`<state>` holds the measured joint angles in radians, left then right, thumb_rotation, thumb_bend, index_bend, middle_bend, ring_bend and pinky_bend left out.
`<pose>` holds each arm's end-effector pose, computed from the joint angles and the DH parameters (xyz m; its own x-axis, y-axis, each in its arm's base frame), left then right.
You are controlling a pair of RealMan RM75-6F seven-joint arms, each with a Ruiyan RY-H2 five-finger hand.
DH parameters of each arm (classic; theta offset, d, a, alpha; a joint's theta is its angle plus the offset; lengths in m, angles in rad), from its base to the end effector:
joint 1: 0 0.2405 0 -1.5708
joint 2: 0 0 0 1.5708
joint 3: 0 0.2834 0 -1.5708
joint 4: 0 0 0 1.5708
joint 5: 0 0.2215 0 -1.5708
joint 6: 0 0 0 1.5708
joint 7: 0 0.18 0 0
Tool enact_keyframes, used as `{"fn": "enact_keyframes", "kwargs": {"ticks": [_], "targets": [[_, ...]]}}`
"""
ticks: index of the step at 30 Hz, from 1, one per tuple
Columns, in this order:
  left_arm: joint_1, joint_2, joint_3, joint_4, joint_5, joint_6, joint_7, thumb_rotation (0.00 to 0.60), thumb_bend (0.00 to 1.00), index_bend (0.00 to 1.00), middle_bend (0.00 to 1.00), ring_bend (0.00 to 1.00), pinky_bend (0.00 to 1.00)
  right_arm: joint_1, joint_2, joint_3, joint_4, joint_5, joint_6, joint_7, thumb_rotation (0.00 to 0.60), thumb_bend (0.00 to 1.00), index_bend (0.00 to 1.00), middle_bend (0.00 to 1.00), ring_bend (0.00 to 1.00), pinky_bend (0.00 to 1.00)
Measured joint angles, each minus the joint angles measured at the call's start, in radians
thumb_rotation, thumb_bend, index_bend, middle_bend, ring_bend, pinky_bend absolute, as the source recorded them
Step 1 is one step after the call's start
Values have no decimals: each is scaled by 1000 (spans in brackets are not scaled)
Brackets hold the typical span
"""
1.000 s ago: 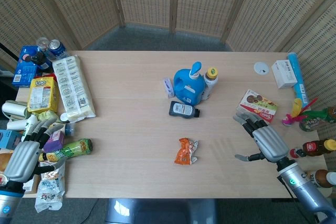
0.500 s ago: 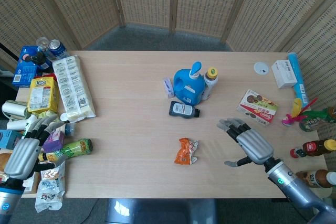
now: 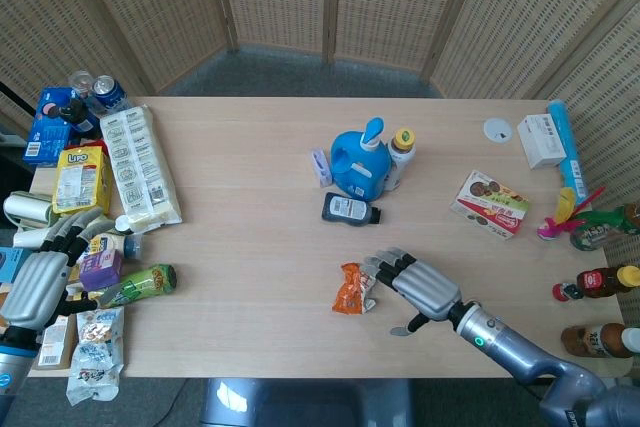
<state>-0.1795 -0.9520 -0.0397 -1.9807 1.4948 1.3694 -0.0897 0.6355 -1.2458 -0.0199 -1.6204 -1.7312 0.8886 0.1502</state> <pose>-0.2554 0.2347 0.1616 0.1307 0.1367 0.9819 0.9877 -0.1035 -0.1171 -0.1949 -0.3069 0.0000 0.5158 -0.4327 0.7394 -0.7568 -0.6346 0.1566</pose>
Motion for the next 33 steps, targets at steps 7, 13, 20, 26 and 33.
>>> {"fn": "enact_keyframes", "kwargs": {"ticks": [7,13,20,26,33], "targets": [[-15,-1,-13,23,-29,-21,-11,600,268,173,34,0,0,73,-110,17,65,35,-82,-10,496,75,0,0,0,0],[-21,-4,-17,41,-45,-33,-21,600,267,172,34,0,0,114,-181,26,132,56,-105,19,505,77,0,0,0,0],[-19,-7,-18,54,-57,-36,-32,600,266,171,34,0,0,140,-238,13,226,50,-99,73,519,77,0,0,0,0],[-20,-6,-20,51,-65,-38,-27,600,267,170,34,0,0,125,-278,-19,295,42,-41,129,557,78,0,0,0,0],[-24,-9,-18,44,-71,-49,-24,600,264,170,34,0,0,113,-327,-48,355,35,-6,176,597,78,0,0,0,0]]}}
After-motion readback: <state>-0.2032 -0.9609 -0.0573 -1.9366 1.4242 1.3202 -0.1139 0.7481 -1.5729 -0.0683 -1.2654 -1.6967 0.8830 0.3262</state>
